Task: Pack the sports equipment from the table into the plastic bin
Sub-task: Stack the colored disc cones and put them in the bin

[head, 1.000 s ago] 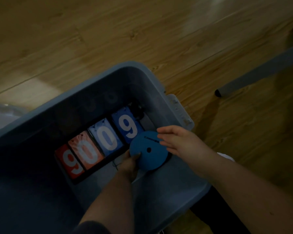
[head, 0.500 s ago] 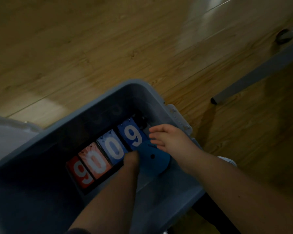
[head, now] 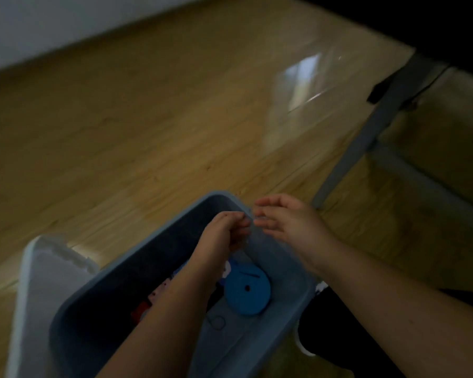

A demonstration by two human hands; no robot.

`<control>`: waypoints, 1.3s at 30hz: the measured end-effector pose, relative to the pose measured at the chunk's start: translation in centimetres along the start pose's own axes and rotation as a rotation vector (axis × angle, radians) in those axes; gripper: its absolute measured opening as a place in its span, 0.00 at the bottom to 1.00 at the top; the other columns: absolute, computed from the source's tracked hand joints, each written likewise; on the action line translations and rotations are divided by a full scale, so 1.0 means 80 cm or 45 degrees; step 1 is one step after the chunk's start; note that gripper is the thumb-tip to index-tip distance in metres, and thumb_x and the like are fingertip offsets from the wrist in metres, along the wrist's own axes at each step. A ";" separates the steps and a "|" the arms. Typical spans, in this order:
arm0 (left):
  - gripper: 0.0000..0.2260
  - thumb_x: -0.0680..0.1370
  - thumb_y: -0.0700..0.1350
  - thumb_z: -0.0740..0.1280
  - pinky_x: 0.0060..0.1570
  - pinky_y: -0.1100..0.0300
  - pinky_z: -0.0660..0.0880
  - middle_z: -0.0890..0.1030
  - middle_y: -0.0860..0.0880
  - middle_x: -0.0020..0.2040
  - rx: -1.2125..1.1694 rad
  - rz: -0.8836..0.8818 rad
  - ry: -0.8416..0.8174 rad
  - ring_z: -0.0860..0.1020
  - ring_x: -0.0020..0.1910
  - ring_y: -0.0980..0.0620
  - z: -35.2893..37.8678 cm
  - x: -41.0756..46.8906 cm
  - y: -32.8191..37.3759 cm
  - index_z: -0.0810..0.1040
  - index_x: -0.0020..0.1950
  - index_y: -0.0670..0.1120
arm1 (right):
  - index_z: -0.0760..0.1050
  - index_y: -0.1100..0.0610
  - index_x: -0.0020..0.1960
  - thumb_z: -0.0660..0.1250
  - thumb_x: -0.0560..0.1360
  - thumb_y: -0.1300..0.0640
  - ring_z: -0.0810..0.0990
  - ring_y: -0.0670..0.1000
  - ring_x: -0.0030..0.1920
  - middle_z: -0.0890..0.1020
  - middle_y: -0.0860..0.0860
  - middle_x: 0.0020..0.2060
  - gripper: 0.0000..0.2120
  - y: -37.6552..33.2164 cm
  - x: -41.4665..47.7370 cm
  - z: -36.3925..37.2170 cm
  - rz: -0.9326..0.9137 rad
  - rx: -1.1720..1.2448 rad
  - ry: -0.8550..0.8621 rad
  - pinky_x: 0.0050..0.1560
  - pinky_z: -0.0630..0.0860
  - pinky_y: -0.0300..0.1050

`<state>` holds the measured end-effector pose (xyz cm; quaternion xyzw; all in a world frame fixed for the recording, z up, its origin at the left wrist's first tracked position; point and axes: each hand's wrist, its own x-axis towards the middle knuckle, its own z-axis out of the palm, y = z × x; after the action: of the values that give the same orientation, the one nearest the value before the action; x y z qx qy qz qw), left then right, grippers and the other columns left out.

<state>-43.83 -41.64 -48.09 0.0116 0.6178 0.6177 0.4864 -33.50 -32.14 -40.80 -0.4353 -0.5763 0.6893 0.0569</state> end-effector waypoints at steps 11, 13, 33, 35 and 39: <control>0.08 0.81 0.44 0.60 0.48 0.56 0.74 0.81 0.47 0.46 0.020 0.520 -0.497 0.79 0.42 0.51 0.184 -0.247 0.181 0.76 0.56 0.43 | 0.79 0.57 0.52 0.61 0.81 0.65 0.82 0.50 0.42 0.83 0.53 0.41 0.09 -0.145 -0.278 -0.122 -0.675 0.172 0.330 0.52 0.80 0.47; 0.09 0.81 0.43 0.60 0.52 0.53 0.75 0.81 0.46 0.48 0.055 0.572 -0.562 0.79 0.46 0.49 0.219 -0.283 0.195 0.77 0.57 0.42 | 0.80 0.58 0.51 0.61 0.81 0.66 0.82 0.51 0.42 0.83 0.53 0.41 0.09 -0.161 -0.312 -0.148 -0.757 0.200 0.384 0.51 0.80 0.47; 0.02 0.81 0.40 0.63 0.42 0.54 0.78 0.81 0.43 0.48 0.144 0.519 -0.712 0.80 0.41 0.47 0.483 -0.318 0.203 0.75 0.52 0.44 | 0.64 0.53 0.76 0.67 0.78 0.51 0.71 0.53 0.69 0.74 0.52 0.69 0.28 -0.161 -0.375 -0.389 -0.618 -1.453 1.146 0.77 0.52 0.54; 0.02 0.81 0.40 0.63 0.41 0.53 0.77 0.81 0.43 0.48 0.119 0.507 -0.712 0.79 0.41 0.47 0.492 -0.315 0.199 0.74 0.51 0.44 | 0.69 0.53 0.74 0.65 0.79 0.57 0.74 0.54 0.66 0.78 0.53 0.65 0.24 -0.154 -0.365 -0.400 -0.629 -1.516 1.178 0.77 0.52 0.54; 0.03 0.82 0.42 0.64 0.41 0.54 0.77 0.77 0.43 0.47 0.143 0.551 -0.637 0.77 0.41 0.48 0.506 -0.318 0.196 0.72 0.54 0.44 | 0.75 0.54 0.70 0.58 0.80 0.66 0.80 0.57 0.56 0.83 0.56 0.57 0.21 -0.149 -0.361 -0.415 -0.788 -1.307 1.211 0.63 0.72 0.49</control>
<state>-14.74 -23.11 -11.44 0.3205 0.4954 0.6496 0.4794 1.30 -20.25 -13.89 -0.4759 -0.8333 0.0259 0.2800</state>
